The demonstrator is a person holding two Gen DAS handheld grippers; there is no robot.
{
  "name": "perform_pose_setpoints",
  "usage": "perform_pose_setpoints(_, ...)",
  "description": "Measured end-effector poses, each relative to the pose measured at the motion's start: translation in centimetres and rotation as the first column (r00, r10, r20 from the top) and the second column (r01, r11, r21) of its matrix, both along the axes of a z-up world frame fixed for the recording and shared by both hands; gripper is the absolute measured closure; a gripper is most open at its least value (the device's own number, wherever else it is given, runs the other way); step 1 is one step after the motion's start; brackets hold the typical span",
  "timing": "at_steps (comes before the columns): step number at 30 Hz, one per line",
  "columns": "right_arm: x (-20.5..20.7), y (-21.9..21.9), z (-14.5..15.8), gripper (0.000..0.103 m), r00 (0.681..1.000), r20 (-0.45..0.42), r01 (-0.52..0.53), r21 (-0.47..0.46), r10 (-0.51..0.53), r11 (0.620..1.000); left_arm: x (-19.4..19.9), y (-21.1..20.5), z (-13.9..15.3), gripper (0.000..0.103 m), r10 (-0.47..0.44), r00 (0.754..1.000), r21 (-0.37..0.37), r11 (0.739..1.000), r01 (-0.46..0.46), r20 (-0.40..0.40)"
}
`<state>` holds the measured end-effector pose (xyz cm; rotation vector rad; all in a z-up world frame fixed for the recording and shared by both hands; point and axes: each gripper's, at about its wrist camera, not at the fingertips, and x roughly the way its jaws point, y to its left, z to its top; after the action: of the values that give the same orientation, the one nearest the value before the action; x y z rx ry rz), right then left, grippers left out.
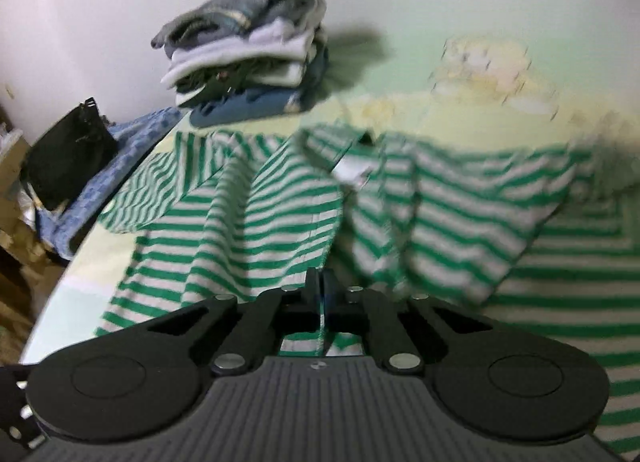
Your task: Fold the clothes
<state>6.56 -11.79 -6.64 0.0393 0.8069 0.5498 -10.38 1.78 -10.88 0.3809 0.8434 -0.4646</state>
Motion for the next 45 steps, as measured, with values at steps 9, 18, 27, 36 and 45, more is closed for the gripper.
perform_pose_setpoints(9,2.1,-2.5,-0.8,0.102,0.985,0.109,0.155,-0.183,-0.137,0.971,0.0,0.4,0.1,0.039,-0.018,1.0,0.013,1.0,0.018,0.01)
perform_pose_setpoints(18,-1.4,-5.3,1.2,0.073,0.999,-0.036,0.029,-0.026,-0.03,0.999,-0.4,0.2,0.6,0.039,-0.046,0.998,0.052,0.998,0.045,0.03)
perform_pose_setpoints(27,-9.3,-6.8,-1.1,0.073,0.95,-0.282,-0.15,-0.044,0.132,0.988,-0.7,0.2,1.0,0.038,-0.076,0.997,0.075,0.994,0.073,0.029)
perform_pose_setpoints(36,-12.2,-7.3,1.0,0.096,0.971,-0.186,-0.189,-0.212,0.15,0.959,-1.3,-0.3,1.7,0.034,-0.113,0.994,0.099,0.989,0.112,0.004)
perform_pose_setpoints(45,-12.3,-8.8,1.9,0.07,0.978,-0.17,-0.153,-0.211,0.117,0.966,-3.4,-0.3,1.6,0.033,-0.148,0.988,0.111,0.982,0.153,-0.047)
